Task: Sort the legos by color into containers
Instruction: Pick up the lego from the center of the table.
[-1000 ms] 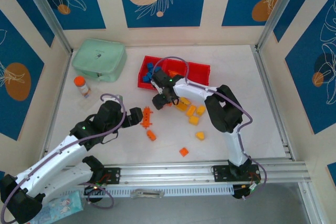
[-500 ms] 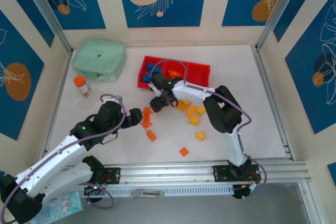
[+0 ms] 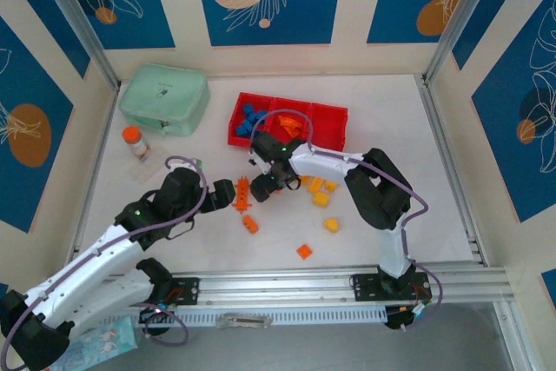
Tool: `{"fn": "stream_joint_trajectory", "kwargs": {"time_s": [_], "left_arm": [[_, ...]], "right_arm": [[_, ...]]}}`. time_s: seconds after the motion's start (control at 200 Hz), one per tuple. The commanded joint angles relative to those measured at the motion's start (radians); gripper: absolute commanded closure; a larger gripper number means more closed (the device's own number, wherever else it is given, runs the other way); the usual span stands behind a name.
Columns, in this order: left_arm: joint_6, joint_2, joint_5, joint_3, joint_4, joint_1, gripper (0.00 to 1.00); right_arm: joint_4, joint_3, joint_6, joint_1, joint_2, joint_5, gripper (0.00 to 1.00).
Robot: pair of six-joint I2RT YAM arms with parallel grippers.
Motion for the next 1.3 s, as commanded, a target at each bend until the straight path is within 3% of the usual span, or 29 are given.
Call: {"fn": "stream_joint_trajectory", "kwargs": {"time_s": [0.0, 0.235, 0.63, 0.925, 1.295], "left_arm": [[0.010, -0.008, -0.021, 0.005, -0.014, -0.007, 0.01], [0.011, -0.003, -0.015, 0.004, -0.003, -0.007, 0.01], [0.015, -0.026, -0.029, -0.002, -0.021, -0.007, 0.01], [0.019, -0.027, -0.032, -0.006, -0.026, -0.006, 0.01], [0.022, -0.026, -0.033, -0.004, -0.020, -0.007, 0.01]], "right_arm": [[-0.025, -0.024, 0.057, 0.010, -0.051, -0.043, 0.12], [-0.081, 0.021, 0.206, 0.045, -0.013, 0.080, 0.00], [-0.148, 0.109, 0.380, 0.090, 0.082, 0.203, 0.01], [-0.097, 0.115, 0.391, 0.089, 0.113, 0.170, 0.00], [-0.091, 0.094, 0.365, 0.087, 0.051, 0.215, 0.13]]}}
